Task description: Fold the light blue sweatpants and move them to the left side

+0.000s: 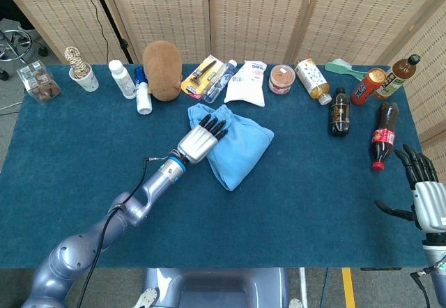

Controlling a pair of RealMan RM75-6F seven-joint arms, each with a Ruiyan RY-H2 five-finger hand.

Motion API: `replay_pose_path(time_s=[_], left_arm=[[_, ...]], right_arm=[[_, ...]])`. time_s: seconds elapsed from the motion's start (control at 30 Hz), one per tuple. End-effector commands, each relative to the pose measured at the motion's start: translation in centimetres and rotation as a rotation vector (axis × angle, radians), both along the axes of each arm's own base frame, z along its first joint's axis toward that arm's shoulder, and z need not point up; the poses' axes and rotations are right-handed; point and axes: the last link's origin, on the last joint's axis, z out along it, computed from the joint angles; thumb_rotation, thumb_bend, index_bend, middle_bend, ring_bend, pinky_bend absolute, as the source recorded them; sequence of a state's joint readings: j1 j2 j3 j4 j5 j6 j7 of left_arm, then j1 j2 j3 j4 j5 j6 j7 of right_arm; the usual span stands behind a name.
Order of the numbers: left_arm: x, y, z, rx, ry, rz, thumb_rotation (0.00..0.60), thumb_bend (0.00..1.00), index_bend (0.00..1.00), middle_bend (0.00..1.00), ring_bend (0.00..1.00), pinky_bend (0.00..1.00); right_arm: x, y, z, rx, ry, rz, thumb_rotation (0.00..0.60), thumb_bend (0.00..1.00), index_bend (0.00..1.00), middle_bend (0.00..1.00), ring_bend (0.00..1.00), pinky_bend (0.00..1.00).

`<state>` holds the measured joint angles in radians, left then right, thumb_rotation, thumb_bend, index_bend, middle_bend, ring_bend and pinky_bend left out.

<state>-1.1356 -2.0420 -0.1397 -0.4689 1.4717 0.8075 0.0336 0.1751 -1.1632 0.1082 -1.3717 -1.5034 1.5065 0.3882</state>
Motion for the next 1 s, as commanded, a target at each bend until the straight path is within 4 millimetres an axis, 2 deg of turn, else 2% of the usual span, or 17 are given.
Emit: replay_pose_path(time_s=[0.03,0.1,0.2,0.37,0.6,0.77,0.9,1.0], left_arm=[[-0.3,-0.1,0.0,0.000,0.001,-0.006,0.600,0.72,0.53,0.45,0.56,0.65],[-0.4,-0.1,0.1,0.001,-0.010,-0.006,0.600,0.77,0.62,0.52,0.61,0.71],[-0.4,-0.1,0.5,0.006,-0.045,-0.011,0.600,0.80,0.74,0.59,0.67,0.77],[-0.3,0.2,1.8,0.039,-0.090,-0.040,0.600,0.81,0.81,0.65,0.71,0.81],[-1.0,0.4,3.5,0.070,-0.117,-0.060,0.600,0.81,0.84,0.67,0.73,0.83],[-2.3,0.3,5.0,0.090,-0.122,-0.073,0.600,0.81,0.84,0.68,0.73,0.83],[-3.9,0.1,7.1,0.119,-0.143,-0.080,0.600,0.81,0.84,0.68,0.74,0.83],[-6.5,-0.2,10.0,0.162,-0.157,-0.072,0.600,0.81,0.84,0.68,0.74,0.82]], right_arm=[[0.1,0.0,0.0,0.000,-0.003,0.004,0.600,0.00,0.00,0.00,0.00,0.03],[0.1,0.0,0.0,0.002,-0.003,0.005,0.600,0.00,0.00,0.00,0.00,0.03],[0.0,0.0,0.0,-0.001,0.005,0.002,0.600,0.00,0.00,0.00,0.00,0.03],[0.1,0.0,-0.1,-0.002,0.008,0.003,0.600,0.00,0.00,0.00,0.00,0.03],[0.3,0.1,0.0,-0.004,0.007,0.011,0.600,0.00,0.00,0.00,0.00,0.03],[0.3,0.1,0.0,-0.001,0.005,0.014,0.600,0.00,0.00,0.00,0.00,0.03],[0.5,0.2,-0.2,0.007,0.006,0.020,0.600,0.00,0.00,0.00,0.00,0.03],[0.6,0.3,-0.4,0.021,0.007,0.028,0.600,0.00,0.00,0.00,0.00,0.03]])
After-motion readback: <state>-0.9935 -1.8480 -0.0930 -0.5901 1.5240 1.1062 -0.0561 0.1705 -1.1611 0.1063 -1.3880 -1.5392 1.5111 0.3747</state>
